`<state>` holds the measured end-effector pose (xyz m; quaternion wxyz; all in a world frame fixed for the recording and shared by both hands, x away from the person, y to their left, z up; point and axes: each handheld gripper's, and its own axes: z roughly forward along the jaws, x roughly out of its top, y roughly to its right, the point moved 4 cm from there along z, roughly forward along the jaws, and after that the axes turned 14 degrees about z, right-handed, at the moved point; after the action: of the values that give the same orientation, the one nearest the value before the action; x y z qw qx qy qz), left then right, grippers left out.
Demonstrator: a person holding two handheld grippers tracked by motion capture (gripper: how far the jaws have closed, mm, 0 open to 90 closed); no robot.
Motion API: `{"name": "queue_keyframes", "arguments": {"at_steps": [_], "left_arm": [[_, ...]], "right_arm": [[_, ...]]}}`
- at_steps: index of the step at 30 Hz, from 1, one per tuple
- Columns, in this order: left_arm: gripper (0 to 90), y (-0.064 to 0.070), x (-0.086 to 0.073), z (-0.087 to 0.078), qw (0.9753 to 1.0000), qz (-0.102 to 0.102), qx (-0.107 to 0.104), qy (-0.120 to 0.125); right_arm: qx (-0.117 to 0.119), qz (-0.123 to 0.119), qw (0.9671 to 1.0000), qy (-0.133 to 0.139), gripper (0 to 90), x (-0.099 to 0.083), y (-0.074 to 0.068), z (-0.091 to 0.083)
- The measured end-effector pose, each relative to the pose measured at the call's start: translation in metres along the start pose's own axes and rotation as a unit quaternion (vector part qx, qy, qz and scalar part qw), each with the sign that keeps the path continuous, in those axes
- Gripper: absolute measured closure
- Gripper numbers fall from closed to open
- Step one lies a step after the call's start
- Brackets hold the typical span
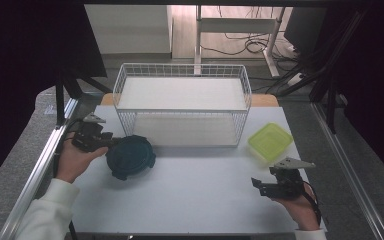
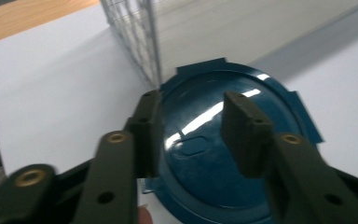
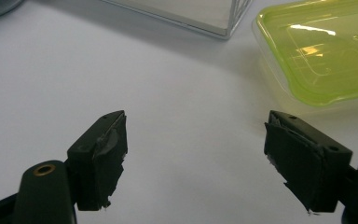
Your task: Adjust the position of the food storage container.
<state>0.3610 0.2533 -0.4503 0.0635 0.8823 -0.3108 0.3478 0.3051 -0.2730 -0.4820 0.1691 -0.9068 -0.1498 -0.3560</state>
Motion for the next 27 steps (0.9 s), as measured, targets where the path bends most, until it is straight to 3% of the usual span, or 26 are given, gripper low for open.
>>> {"name": "queue_keyframes", "arguments": {"at_steps": [7, 8, 10, 14, 17, 22, 27], "left_arm": [[85.3, -0.018, -0.006, 0.014, 0.9995, -0.016, -0.022, -0.016], [87.5, -0.024, -0.009, 0.019, 0.9993, -0.018, -0.022, -0.025], [89.5, -0.03, -0.011, 0.025, 0.999, -0.024, -0.022, -0.03], [89.9, -0.04, -0.015, 0.036, 0.9984, -0.035, -0.022, -0.038], [89.9, -0.044, -0.019, 0.043, 0.9978, -0.02, -0.004, -0.063], [90.0, -0.052, -0.028, 0.061, 0.9959, -0.026, -0.009, -0.086], [90.0, -0.054, -0.031, 0.069, 0.9955, -0.03, -0.017, -0.088]], "right_arm": [[-0.004, 0.001, 1.0, -0.003, 21.1, -0.001, 0.001, 0.001], [0.009, 0.012, 0.9999, -0.001, 21.2, 0.0, 0.0, 0.001], [0.017, 0.018, 0.9997, 0.001, 21.3, 0.001, -0.001, 0.001], [0.001, 0.009, 1.0, 0.002, 21.4, 0.0, 0.0, 0.002], [-0.01, 0.007, 0.9999, 0.009, 21.9, 0.001, 0.001, 0.001], [-0.02, 0.011, 0.9995, 0.022, 22.4, 0.001, 0.005, 0.0], [-0.026, 0.017, 0.9992, 0.023, 22.4, 0.001, 0.008, 0.0]]}}
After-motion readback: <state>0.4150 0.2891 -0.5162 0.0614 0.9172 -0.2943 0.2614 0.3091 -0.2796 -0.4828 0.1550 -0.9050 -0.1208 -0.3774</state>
